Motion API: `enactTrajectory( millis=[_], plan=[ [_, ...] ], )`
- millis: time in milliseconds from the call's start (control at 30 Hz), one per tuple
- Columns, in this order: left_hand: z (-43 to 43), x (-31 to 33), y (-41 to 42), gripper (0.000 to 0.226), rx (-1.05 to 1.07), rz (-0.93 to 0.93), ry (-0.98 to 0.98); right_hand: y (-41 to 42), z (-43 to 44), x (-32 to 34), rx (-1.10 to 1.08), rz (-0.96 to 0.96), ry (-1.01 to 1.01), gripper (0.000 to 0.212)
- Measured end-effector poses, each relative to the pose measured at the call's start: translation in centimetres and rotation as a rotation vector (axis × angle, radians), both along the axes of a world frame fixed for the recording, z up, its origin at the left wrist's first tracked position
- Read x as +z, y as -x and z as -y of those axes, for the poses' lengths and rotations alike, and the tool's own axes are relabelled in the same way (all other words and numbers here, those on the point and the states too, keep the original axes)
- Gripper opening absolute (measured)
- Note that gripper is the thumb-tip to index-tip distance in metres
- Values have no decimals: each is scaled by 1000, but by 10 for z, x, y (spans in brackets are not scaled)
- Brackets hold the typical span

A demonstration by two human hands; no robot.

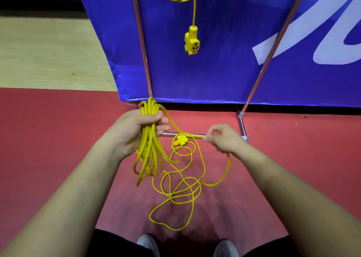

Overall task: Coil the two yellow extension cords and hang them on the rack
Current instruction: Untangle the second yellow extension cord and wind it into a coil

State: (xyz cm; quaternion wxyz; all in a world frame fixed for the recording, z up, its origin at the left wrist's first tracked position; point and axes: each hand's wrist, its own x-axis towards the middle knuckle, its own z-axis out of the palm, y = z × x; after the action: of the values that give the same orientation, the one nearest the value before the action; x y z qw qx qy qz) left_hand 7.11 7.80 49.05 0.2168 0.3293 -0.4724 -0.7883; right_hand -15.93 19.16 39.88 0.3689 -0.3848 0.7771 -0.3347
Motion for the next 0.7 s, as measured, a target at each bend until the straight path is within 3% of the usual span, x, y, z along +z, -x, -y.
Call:
enactTrajectory(
  millis=[67, 167, 267, 333, 367, 467, 600, 700],
  plan=[
    [-5, -3, 2, 7, -45, 26, 2, -6, -5, 27, 323, -142, -100, 21],
    [-18, -10, 5, 9, -220, 89, 47, -26, -11, 67, 571, 138, -115, 18],
    [-25, -10, 6, 8, -366, 137, 91, -30, -7, 81, 469, 467, 150, 3],
    [-23, -4, 5, 3, -375, 97, 70, -18, -6, 77, 402, 642, 269, 15],
    [-20, -2, 4, 6, -357, 56, 32, -11, -7, 73, 381, 659, 288, 17],
    [-13, 4, 2, 7, -248, -50, -136, 10, -18, 49, 297, 473, 215, 16],
    [-16, 10, 2, 16, -242, 17, -146, 21, -26, 32, 121, 486, 220, 2],
    [-24, 7, 5, 23, -331, 78, -157, 14, -20, 46, 116, 436, 282, 5]
  ],
)
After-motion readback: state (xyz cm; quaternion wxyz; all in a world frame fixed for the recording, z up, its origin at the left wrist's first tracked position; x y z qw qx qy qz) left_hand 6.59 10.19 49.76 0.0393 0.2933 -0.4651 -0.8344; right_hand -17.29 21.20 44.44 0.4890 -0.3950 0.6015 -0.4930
